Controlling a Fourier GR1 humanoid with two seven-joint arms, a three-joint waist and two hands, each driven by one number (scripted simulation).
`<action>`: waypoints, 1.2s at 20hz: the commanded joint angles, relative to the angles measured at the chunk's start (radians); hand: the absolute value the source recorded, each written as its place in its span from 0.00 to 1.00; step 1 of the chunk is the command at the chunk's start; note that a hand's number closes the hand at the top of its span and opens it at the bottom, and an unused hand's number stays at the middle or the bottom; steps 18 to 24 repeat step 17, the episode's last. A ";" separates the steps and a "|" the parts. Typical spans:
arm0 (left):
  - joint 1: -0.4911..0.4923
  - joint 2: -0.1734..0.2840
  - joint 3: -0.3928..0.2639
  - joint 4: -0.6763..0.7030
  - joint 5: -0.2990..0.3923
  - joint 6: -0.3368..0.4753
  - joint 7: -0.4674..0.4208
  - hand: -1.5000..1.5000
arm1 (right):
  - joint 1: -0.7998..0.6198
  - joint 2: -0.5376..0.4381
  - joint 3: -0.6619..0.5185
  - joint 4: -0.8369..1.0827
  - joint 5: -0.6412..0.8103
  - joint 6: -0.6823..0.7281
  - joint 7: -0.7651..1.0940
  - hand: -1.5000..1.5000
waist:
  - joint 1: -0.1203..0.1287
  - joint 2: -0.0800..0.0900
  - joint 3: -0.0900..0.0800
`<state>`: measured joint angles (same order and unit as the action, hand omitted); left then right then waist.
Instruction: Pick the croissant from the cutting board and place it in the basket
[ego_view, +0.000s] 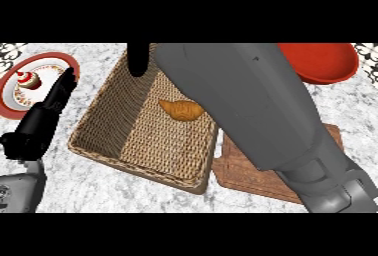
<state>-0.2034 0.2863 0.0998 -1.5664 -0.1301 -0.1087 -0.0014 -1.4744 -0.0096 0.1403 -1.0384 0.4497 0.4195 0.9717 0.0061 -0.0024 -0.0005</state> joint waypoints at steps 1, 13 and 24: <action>0.030 -0.036 -0.039 -0.040 -0.031 0.023 0.018 0.50 | 0.049 0.009 -0.039 -0.050 0.011 -0.139 0.029 0.00 | 0.001 -0.001 0.001; 0.041 0.017 0.023 -0.035 -0.003 -0.005 -0.009 0.50 | 0.105 -0.153 -0.277 -0.186 0.126 -0.479 0.059 0.00 | -0.012 -0.004 0.001; 0.036 -0.019 -0.006 -0.043 -0.022 0.016 0.021 0.50 | 0.212 -0.202 -0.317 -0.335 0.120 -0.477 0.068 0.00 | -0.021 -0.006 0.002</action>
